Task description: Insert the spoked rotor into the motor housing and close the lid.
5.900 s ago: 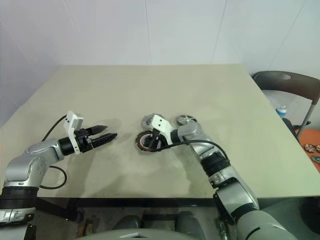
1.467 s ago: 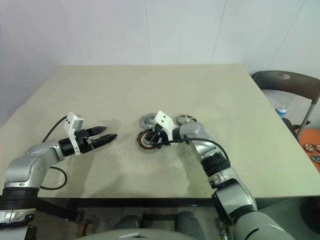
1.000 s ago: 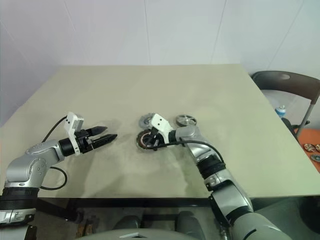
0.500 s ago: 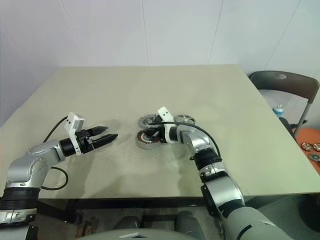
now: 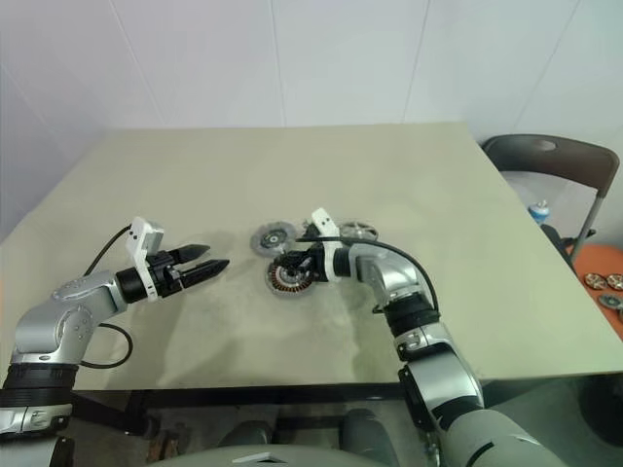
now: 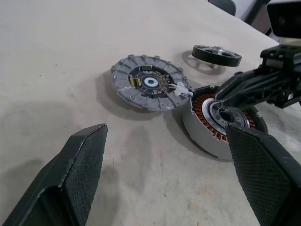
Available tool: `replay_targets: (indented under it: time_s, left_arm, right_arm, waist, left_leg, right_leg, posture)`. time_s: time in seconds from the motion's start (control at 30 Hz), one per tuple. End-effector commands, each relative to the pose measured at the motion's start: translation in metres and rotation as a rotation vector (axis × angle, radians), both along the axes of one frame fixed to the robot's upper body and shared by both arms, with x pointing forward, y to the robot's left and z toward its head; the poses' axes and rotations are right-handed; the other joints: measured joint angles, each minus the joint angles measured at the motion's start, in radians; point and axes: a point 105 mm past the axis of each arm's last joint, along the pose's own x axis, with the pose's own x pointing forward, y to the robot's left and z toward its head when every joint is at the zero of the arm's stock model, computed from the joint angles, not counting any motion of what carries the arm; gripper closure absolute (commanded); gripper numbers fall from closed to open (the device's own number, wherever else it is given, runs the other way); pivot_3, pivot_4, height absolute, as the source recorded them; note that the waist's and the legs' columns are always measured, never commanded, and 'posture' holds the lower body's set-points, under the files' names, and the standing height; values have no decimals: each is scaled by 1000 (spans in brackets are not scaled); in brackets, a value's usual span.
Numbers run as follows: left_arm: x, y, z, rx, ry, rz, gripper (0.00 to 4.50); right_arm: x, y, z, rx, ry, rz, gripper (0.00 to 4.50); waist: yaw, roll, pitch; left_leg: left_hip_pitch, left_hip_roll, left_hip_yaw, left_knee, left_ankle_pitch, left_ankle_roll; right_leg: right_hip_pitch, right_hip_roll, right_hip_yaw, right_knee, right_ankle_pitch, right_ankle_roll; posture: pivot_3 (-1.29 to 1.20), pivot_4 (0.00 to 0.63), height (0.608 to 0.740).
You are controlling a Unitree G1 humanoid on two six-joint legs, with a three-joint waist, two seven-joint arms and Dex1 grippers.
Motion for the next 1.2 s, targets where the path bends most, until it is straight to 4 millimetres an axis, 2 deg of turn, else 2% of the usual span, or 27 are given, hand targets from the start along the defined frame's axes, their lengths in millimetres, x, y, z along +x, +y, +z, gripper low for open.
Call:
replay_targets:
  time_s: [0.03, 0.2, 0.37, 0.43, 0.57, 0.67, 0.73, 0.9, 0.97, 1.07, 1.13, 1.2]
  left_arm:
    - [3, 4, 13, 13, -58, 4, 244]
    - [2, 4, 14, 14, -59, 3, 244]
    - [3, 3, 14, 16, -61, 0, 244]
    - [4, 2, 15, 15, -63, -1, 244]
    - [4, 2, 16, 14, -68, -2, 244]
    - [2, -3, 20, 1, -77, -14, 244]
    - [2, -4, 22, -5, -84, -7, 244]
    - [0, -7, 24, -12, -88, -8, 244]
    - [-2, -9, 24, -16, -89, -14, 244]
    - [-3, -10, 22, -26, -82, -10, 244]
    - [-3, -13, 18, -30, -73, -12, 244]
    - [-3, -14, 16, -32, -67, -13, 244]
  right_arm:
    - [11, 1, 16, 32, -50, -34, 4166]
    - [15, -4, 10, 1, -61, -68, 4166]
    - [9, -8, -3, -76, -88, -21, 4166]
    - [9, -9, -1, -58, -78, -31, 4166]
    - [21, -11, 22, 45, -72, -93, 4166]
    - [34, -20, 63, 108, -178, -161, 4166]
    - [38, -30, 78, 96, -239, -195, 4166]
    - [44, -90, 81, -7, -260, -373, 4166]
    - [40, -104, 81, -19, -249, -400, 4166]
    - [20, -142, 85, -11, -187, -448, 3555]
    - [6, -148, 88, 24, -115, -451, 2897]
    - [-5, -146, 85, 38, -49, -448, 2177]
  waist:
    - [0, 0, 0]
    - [0, 0, 0]
    - [0, 0, 0]
    - [0, 0, 0]
    - [0, 0, 0]
    - [0, 1, 1]
    - [1, 1, 1]
    - [10, 1, 1]
    - [10, 1, 1]
    - [11, 2, 2]
    - [16, 4, 2]
    - [8, 4, 2]
  left_leg:
    - [0, 0, 0, 0, 0, 0]
    - [0, 0, 0, 0, 0, 0]
    - [0, 0, 0, 0, 0, 0]
    - [0, 0, 0, 0, 0, 0]
    - [0, 0, 0, 0, 0, 0]
    - [0, 0, 0, 0, 0, 0]
    - [-1, 0, 0, 0, 0, 0]
    - [-1, -1, 0, 0, 0, 0]
    - [-2, -1, 0, 0, -1, 1]
    - [-2, -1, 1, 0, -1, 1]
    - [-2, -1, 1, 0, -1, 2]
    - [-2, 0, 2, 0, -1, 2]
  right_leg:
    - [0, 0, 0, 0, 0, 0]
    - [0, 0, 0, 0, 0, 0]
    - [0, 0, 0, 0, 0, 0]
    - [0, 0, 0, 0, 0, 0]
    - [0, 0, 0, 0, 0, 0]
    - [0, 0, 0, 0, 0, 0]
    - [-1, 0, 0, 0, 0, 0]
    - [0, -2, 0, -2, 0, 0]
    - [0, -2, 0, -3, 0, 0]
    - [0, -2, 0, -3, 0, 0]
    - [0, -2, 0, -3, 0, 1]
    - [0, -1, 1, -3, 0, 1]
  posture:
    - [0, 0, 740]
    - [0, 0, 740]
    - [0, 0, 740]
    - [0, 0, 740]
    - [0, 0, 740]
    - [0, 0, 740]
    - [0, 0, 740]
    - [0, 0, 740]
    - [0, 0, 740]
    - [0, 0, 740]
    - [0, 0, 740]
    - [0, 0, 740]
